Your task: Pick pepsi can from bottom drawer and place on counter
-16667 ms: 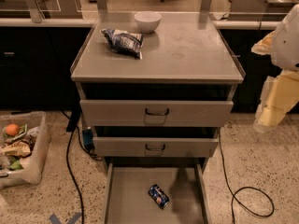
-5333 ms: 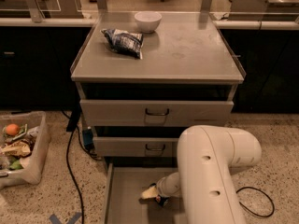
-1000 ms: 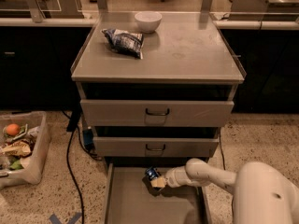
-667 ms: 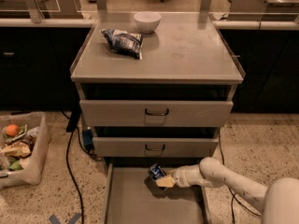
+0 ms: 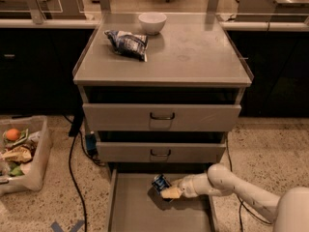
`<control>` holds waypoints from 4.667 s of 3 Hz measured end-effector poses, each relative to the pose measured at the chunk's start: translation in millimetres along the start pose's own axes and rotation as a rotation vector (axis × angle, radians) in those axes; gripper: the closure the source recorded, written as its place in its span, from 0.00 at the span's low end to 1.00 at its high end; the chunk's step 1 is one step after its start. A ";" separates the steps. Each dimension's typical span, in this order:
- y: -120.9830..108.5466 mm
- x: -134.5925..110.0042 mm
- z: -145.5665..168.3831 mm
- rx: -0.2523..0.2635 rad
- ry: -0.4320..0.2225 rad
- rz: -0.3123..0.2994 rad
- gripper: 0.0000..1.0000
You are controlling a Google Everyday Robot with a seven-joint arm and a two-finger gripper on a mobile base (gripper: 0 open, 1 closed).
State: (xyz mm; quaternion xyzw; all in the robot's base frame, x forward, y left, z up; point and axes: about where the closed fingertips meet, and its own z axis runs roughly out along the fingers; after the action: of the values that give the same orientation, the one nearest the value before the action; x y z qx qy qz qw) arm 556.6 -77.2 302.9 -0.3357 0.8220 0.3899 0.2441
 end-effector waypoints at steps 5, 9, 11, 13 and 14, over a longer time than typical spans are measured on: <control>33.9 -121.4 -193.6 -0.125 -0.359 -0.023 1.00; 110.9 -249.7 -280.1 -0.362 -0.590 -0.128 1.00; 120.7 -256.0 -282.1 -0.392 -0.586 -0.125 1.00; 201.2 -309.9 -329.3 -0.545 -0.624 -0.165 1.00; 219.1 -360.1 -350.9 -0.574 -0.673 -0.253 1.00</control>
Offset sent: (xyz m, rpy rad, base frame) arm -0.0524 -0.0953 0.1785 0.3376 -0.0527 -0.1212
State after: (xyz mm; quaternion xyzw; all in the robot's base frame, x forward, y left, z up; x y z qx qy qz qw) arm 581.0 -126.3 848.7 -0.3423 0.5083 0.6563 0.4402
